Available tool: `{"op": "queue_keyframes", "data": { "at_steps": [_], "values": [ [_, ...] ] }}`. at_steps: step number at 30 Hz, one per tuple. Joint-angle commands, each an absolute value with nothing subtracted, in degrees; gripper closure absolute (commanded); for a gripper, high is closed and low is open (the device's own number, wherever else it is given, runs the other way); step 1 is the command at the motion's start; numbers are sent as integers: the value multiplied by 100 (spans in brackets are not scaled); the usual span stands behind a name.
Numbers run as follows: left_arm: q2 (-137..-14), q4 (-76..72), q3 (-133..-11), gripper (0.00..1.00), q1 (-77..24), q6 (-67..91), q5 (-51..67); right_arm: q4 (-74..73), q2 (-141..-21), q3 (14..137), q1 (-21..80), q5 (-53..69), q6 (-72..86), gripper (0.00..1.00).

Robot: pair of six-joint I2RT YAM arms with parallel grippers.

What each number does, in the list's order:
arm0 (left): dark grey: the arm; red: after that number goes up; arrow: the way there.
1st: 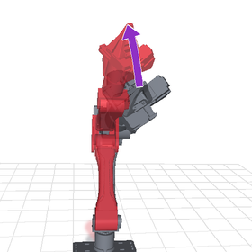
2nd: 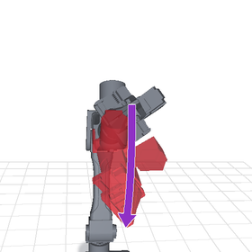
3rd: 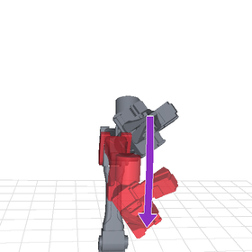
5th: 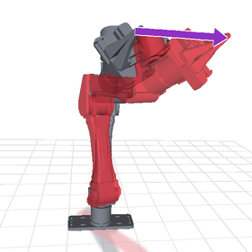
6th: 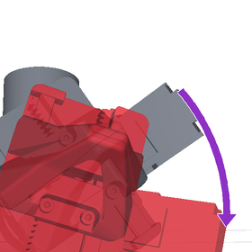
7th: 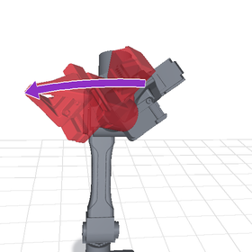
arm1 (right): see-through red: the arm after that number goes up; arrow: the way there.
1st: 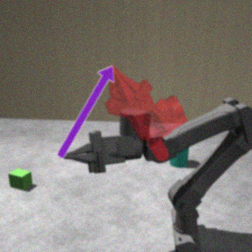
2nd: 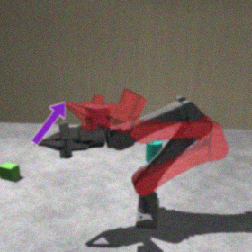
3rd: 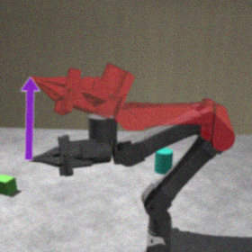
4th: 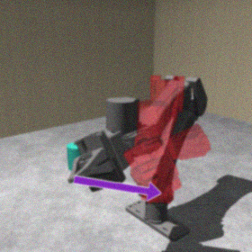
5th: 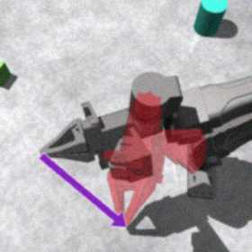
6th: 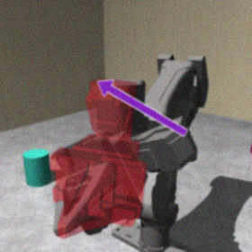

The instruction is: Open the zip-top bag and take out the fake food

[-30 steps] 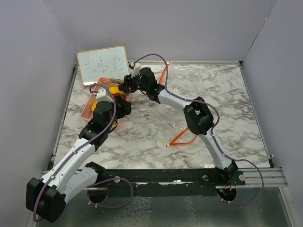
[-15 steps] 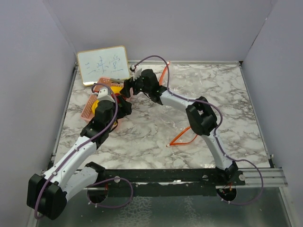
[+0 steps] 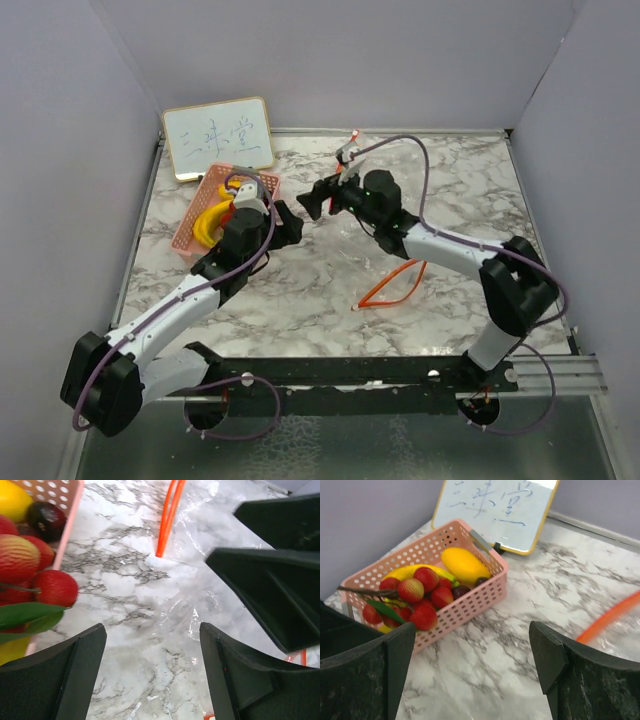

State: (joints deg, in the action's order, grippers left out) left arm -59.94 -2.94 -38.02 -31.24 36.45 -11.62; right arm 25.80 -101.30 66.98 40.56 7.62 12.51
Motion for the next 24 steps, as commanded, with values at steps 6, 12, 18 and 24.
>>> {"op": "queue_keyframes", "data": {
  "at_steps": [6,12,18,24],
  "values": [
    [-7372,-1554,-4289,21,-3799,3757,-1113,2121,-7758,3995,3990,-652,443,1],
    [-7903,-1634,-4527,20,-3911,3702,-1014,1436,-7128,3367,3985,-345,329,1],
    [-7948,-1570,-4520,19,-3911,3637,-1073,1515,-7060,2781,3989,-129,461,4],
    [-7882,-1407,-4593,19,-3913,3497,-1146,1678,-7628,2920,3990,-182,938,31]
  ]
}}
